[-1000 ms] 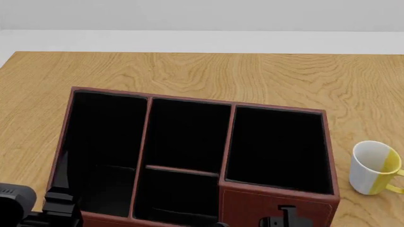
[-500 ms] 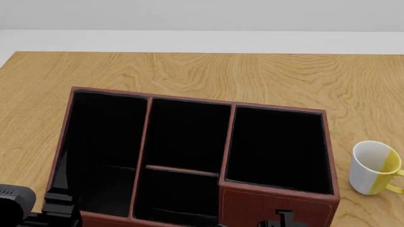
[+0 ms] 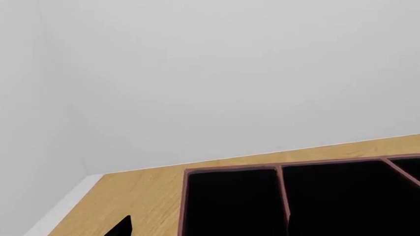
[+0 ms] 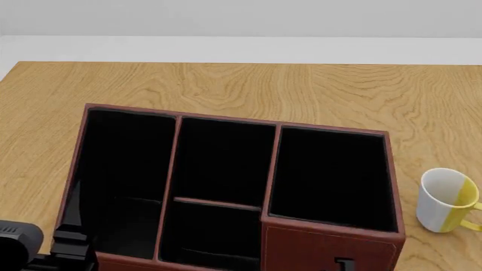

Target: Pick up the book and place it in the front compartment of the caddy.

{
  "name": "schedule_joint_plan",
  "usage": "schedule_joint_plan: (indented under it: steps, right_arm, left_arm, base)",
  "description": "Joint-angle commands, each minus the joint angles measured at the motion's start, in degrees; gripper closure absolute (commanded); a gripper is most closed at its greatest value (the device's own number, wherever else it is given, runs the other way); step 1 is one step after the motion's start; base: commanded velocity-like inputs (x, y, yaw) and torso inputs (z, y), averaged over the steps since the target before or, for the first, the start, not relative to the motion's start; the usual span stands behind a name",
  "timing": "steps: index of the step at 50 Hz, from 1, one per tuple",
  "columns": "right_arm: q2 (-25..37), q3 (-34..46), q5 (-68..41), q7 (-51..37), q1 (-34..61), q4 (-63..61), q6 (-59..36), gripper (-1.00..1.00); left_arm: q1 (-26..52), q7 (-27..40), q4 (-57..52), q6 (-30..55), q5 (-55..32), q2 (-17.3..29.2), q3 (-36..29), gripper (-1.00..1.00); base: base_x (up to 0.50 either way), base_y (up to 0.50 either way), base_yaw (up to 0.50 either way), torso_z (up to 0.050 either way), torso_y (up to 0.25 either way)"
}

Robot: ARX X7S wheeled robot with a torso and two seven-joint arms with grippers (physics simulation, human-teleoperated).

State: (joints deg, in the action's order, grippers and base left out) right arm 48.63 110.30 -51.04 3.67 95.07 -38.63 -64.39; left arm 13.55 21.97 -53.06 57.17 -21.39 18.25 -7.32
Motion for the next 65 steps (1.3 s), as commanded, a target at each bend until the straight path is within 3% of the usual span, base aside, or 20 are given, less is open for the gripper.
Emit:
schedule_joint_plan:
  steps: [1, 17, 18, 34, 50, 65]
  right_arm:
    - [0.25, 1.29, 1.29, 0.56, -0.39, 1.3, 0.14, -1.0]
    - [-0.27, 2.4, 2.8, 1.52, -0.57, 3.06, 0.65, -1.0]
    - [-0.35, 2.71, 3.28, 1.53, -0.57, 2.85, 0.83, 1.0]
    - [-2.71, -0.21, -0.54, -1.42, 3.7, -5.53, -4.63, 1.0]
    - [-5.32, -8.36, -12.72, -8.31, 7.45, -12.97, -11.02, 1.0]
    - [-4.56, -15.72, -24.61, -11.25, 13.44, -14.46, -11.09, 1.0]
  left_arm:
    - [0.26, 0.31, 0.22, -0.03, -0.33, 0.11, -0.24, -1.0]
    - [1.22, 0.73, 0.62, 0.27, -0.83, 0.17, -0.83, -1.0]
    - [1.24, 0.75, 0.65, 0.24, -0.84, 0.19, -0.85, -1.0]
    - [-0.13, 0.79, 1.7, -2.15, -0.61, 0.7, -1.16, -1.0]
    - [-1.4, 1.14, 0.64, -2.82, -1.33, 1.19, -0.3, -1.0]
    - [-1.26, 1.58, 0.6, -2.88, -1.83, 1.38, -0.18, -1.0]
  base:
    - [0.0, 0.0, 0.0, 0.0, 0.0]
    - [0.0, 0.0, 0.0, 0.0, 0.0]
    - [0.0, 0.0, 0.0, 0.0, 0.0]
    - [0.0, 0.0, 0.0, 0.0, 0.0]
    - [0.0, 0.0, 0.0, 0.0, 0.0]
    - [0.0, 0.0, 0.0, 0.0, 0.0]
